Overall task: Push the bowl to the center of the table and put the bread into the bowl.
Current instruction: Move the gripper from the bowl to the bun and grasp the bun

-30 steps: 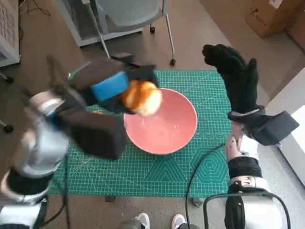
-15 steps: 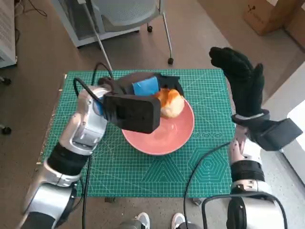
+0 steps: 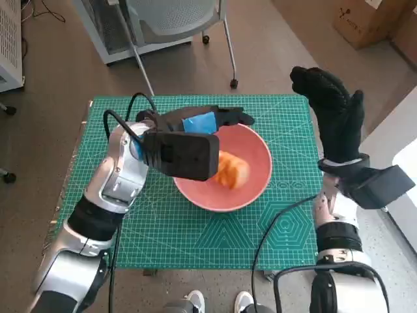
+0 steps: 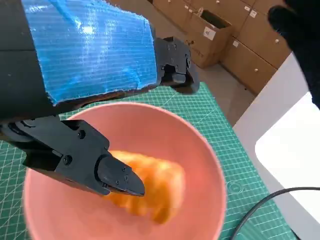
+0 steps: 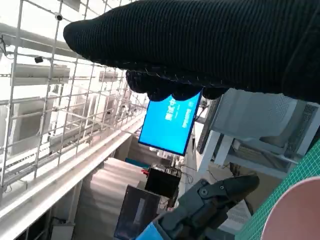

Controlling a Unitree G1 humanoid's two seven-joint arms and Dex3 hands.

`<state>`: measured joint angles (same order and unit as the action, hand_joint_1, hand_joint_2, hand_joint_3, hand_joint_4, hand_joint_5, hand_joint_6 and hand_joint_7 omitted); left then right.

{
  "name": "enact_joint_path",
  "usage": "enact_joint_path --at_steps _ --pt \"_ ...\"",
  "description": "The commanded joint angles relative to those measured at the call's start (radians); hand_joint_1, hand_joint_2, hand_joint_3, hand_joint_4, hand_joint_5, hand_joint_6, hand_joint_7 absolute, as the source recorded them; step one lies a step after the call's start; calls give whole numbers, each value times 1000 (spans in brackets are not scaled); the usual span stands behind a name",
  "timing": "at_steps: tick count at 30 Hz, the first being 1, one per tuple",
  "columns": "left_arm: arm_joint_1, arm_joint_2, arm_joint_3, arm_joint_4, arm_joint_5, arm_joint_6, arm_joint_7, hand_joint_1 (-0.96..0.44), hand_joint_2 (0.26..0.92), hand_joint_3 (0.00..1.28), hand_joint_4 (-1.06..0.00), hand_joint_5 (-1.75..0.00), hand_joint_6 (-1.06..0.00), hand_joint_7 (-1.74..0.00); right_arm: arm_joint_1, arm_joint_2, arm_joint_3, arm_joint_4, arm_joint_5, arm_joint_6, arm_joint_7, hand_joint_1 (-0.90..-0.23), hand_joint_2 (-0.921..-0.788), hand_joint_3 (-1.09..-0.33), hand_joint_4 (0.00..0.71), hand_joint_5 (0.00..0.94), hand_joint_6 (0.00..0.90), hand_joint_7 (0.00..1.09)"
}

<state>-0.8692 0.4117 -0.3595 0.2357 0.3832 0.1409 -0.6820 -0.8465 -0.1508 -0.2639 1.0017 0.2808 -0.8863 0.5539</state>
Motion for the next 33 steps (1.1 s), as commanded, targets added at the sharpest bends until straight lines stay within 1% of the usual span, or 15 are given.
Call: enact_joint_path --at_steps 1,7,8,11,14,17,21,26,33 --pt "26 34 28 -63 4 -18 15 -263 804 18 1 1 -38 -374 27 14 14 -1 -17 7 -17 -540 -921 -627 349 3 495 5" --pt "79 82 77 -207 -1 2 4 -264 802 14 1 1 -39 -374 28 22 24 -2 -21 0 -15 -551 -921 -628 349 2 471 0" --pt "93 100 96 -242 -7 6 -2 -263 801 14 1 1 -40 -374 28 22 25 0 -20 0 -12 -551 -921 -629 349 2 470 0" --pt "129 145 151 -325 -27 19 -19 -233 801 8 1 1 -79 -305 27 22 27 3 -15 0 -4 -554 -921 -632 349 2 465 0" --pt "162 193 214 -385 -46 25 -27 -185 798 3 0 0 -148 -192 27 20 27 6 -9 1 5 -559 -921 -633 348 1 462 0" --pt "196 237 269 -421 -65 22 -28 -159 795 1 -6 -1 -193 -119 26 17 26 9 -5 1 12 -560 -921 -633 347 0 462 0" --pt "242 289 337 -468 -82 32 -29 -146 791 0 -14 -3 -219 -87 21 17 22 20 1 3 23 -560 -921 -631 346 0 461 0" --pt "298 339 407 -515 -104 77 -32 -133 781 0 -25 -5 -240 -69 17 21 18 27 10 9 34 -560 -921 -628 347 0 462 1" --pt "381 386 457 -526 -103 107 -16 -135 774 0 -26 -2 -247 -51 9 28 15 31 21 19 47 -558 -921 -624 348 1 466 2"
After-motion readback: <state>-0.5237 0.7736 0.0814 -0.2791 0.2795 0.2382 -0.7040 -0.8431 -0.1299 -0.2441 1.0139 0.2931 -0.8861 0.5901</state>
